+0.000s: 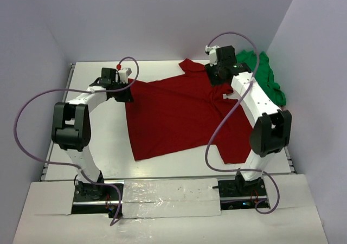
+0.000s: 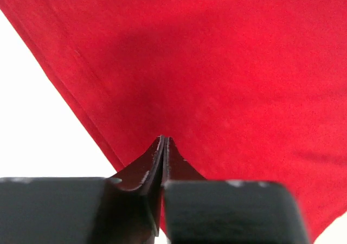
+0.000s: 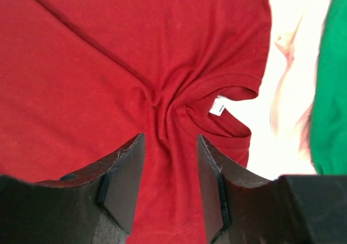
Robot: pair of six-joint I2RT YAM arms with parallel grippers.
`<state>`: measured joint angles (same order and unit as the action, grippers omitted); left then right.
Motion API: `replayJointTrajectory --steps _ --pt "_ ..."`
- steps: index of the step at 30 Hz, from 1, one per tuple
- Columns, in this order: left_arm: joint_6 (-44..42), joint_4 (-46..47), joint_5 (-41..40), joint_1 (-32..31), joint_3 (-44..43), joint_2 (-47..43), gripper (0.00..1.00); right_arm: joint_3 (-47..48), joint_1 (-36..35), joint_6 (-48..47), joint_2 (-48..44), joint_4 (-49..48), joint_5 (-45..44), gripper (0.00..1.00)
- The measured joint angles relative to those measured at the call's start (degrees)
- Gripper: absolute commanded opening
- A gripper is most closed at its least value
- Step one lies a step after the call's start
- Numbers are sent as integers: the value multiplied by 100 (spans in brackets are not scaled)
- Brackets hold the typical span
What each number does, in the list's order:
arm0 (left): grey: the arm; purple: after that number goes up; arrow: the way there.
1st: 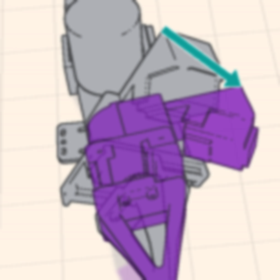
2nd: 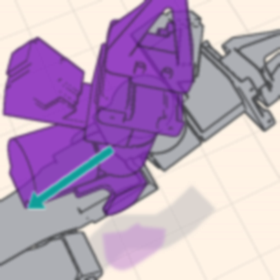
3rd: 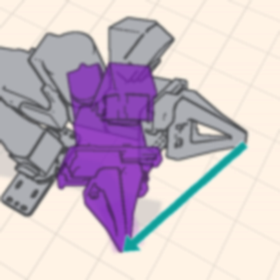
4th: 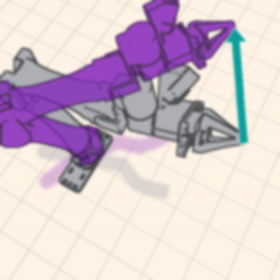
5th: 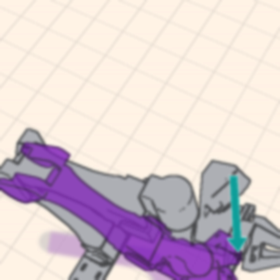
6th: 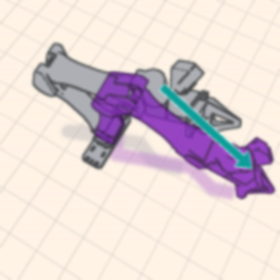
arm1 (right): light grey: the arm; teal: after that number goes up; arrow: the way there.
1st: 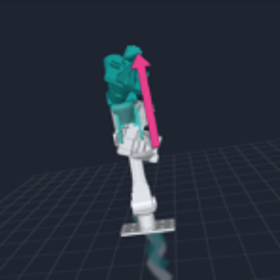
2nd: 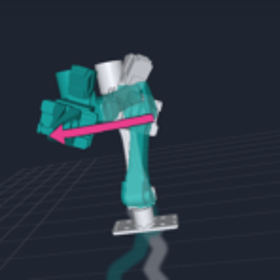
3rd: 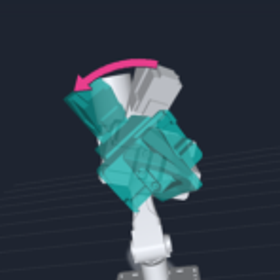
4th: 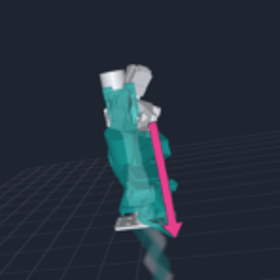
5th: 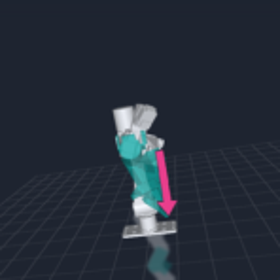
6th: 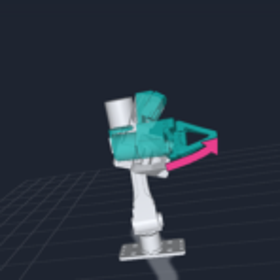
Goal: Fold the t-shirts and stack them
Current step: Flatten out the tshirt
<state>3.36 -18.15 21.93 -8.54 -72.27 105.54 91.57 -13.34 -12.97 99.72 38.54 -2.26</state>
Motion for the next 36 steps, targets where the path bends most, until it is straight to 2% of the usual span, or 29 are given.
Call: replayJointTrajectory --steps 1,9,15,27,36 --pt "44 -2 -92 0 -94 120 0 -11 0 35 -151 2 52 49" --pt "179 -153 -511 -50 -542 741 0 -15 0 184 -1202 -2 341 49" --pt "201 -551 -614 -103 -557 970 0 -7 17 223 -1405 26 343 49" --pt "13 -651 -667 -26 -184 708 0 4 52 269 -1722 186 341 50" --pt "-496 -1056 -715 691 348 236 0 4 66 267 -1934 184 343 50"
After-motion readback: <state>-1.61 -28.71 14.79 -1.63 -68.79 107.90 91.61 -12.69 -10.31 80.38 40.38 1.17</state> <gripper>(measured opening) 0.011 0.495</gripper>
